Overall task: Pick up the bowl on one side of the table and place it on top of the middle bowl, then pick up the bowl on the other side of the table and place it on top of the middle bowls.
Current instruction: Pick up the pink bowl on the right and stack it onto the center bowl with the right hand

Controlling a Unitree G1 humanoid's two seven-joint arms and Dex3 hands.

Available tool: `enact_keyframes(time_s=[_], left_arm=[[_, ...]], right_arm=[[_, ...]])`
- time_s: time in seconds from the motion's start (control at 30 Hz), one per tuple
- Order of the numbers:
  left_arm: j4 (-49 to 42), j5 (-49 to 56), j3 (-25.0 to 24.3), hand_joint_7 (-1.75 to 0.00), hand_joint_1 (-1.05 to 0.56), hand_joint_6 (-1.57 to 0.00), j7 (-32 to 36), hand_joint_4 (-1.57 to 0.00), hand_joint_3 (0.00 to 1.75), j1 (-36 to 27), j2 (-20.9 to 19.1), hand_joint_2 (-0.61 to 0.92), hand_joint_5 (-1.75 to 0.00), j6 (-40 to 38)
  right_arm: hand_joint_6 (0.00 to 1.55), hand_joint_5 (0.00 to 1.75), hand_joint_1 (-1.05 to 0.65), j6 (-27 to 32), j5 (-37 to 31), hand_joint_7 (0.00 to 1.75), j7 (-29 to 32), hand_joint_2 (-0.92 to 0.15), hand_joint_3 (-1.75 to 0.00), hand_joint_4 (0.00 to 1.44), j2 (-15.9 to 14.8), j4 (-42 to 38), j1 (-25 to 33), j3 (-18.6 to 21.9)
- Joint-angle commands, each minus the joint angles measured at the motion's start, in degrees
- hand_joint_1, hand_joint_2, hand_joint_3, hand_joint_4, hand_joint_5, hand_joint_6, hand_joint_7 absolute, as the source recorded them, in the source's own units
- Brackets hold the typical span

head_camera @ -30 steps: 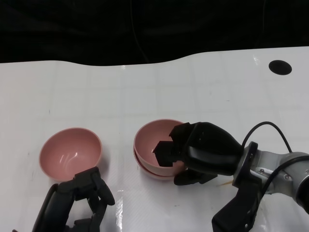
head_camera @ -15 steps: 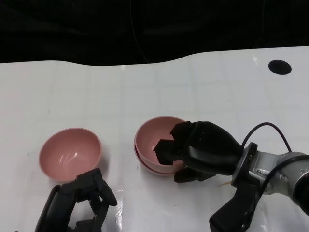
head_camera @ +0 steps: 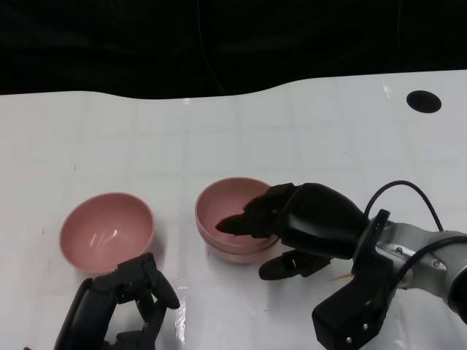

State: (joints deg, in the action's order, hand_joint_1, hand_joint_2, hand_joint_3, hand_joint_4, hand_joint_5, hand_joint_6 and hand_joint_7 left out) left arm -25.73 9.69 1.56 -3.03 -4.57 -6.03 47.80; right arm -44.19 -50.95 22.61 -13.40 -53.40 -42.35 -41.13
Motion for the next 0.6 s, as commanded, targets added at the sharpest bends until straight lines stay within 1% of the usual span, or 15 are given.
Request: enact_keyframes(time_s=[0.03, 0.37, 0.5, 0.6], left_arm=[[1.19, -0.49, -0.17, -1.49, -0.07, -0.73, 0.84, -0.83, 1.23, -0.52, -0.12, 0.48, -1.65, -0.91], [0.26, -0.19, -0.26, -1.47, -0.07, -0.74, 0.91, -0.82, 1.28, -0.03, -0.42, 0.46, -1.65, -0.15], [-0.06, 0.28, -0.4, -1.44, -0.07, -0.76, 1.23, -0.83, 1.24, 0.2, -0.59, 0.47, -1.65, 0.0], [0.43, -0.47, -0.43, -1.42, -0.06, -0.77, 0.67, -0.82, 1.2, 0.03, -0.6, 0.5, -1.66, -0.67]], right_arm=[[0.22, 0.0, -0.93, 0.11, 1.67, 0.0, -1.82, -0.92, -0.64, 0.24, -1.05, 1.37, 1.33, 1.21], [0.13, 0.0, -0.95, 0.5, 2.51, 0.0, -4.15, -0.92, -0.69, 0.09, -1.46, 1.52, 2.42, 2.61], [0.13, 0.01, -0.96, 0.6, 2.64, 0.01, -4.34, -0.92, -0.72, 0.09, -1.84, 1.69, 2.87, 3.33], [0.16, 0.02, -0.94, 0.23, 2.56, 0.02, -2.84, -0.92, -0.73, 0.13, -3.47, 3.16, 3.92, 4.18]])
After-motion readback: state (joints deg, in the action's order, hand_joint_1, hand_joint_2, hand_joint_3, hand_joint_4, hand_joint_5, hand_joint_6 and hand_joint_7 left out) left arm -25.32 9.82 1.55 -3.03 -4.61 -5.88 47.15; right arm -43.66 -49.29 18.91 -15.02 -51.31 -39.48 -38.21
